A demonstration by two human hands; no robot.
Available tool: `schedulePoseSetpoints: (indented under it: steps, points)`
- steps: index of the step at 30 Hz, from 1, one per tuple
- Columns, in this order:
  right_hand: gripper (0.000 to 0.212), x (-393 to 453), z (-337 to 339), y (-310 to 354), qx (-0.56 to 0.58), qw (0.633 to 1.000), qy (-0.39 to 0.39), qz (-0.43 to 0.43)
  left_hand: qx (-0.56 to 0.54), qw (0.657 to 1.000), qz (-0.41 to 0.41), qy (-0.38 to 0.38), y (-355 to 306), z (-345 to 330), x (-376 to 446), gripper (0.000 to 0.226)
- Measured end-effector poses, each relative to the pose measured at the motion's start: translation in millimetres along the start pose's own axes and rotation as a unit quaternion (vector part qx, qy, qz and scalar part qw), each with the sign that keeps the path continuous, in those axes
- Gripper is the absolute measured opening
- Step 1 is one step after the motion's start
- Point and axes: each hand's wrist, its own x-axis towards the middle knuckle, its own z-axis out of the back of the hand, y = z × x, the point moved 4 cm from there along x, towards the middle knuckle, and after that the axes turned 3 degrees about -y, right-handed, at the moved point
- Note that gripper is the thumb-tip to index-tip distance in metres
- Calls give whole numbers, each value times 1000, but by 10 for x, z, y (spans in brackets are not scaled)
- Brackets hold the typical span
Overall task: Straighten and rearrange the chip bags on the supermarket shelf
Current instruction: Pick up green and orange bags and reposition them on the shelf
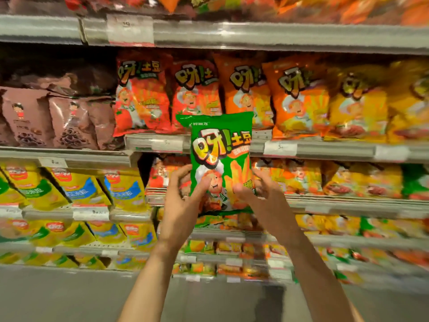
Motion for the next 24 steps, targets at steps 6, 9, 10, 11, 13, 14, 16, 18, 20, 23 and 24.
schedulePoseSetpoints:
  steps: [6, 9, 10, 11, 13, 14, 16, 18, 20, 23, 24]
  points:
    - [46, -463, 1527, -416, 1, 996, -74, -41, -7, 998, -4, 64, 21, -1431, -666, 40]
    - [37, -686, 2296, -593, -22, 992, -118, -45, -25, 992, 16, 121, -34, -2167, -938, 42]
    - [40, -740, 2519, -623, -32, 990, -130, -47, -36, 989, 26, 144, -71, -2396, -1002, 43]
    - [44, -786, 2725, -637, -33, 988, -141, -48, -42, 984, 32, 167, -116, -2608, -1054, 44]
    - [55, -835, 3110, -669, -35, 985, -163, -50, -48, 978, 34, 202, -218, -3011, -1121, 46]
    - [59, -855, 3286, -662, -36, 983, -173, -45, -51, 974, 32, 219, -279, -3207, -1143, 48]
    - [60, -851, 3628, -723, -44, 980, -189, -44, -52, 968, 30, 244, -383, -3577, -1161, 54]
    - [65, -817, 3955, -812, -44, 974, -214, -51, -58, 963, 33, 263, -413, -3956, -1139, 51]
    - [74, -753, 4279, -894, -30, 969, -239, -62, -62, 957, 37, 279, -408, -4370, -1106, 43]
    - [84, -653, 4816, -959, -33, 962, -262, -74, -52, 958, 9, 280, -418, -5009, -1058, 37]
    - [84, -606, 5000, -965, -33, 959, -272, -71, -46, 957, -5, 285, -415, -5221, -1038, 37]
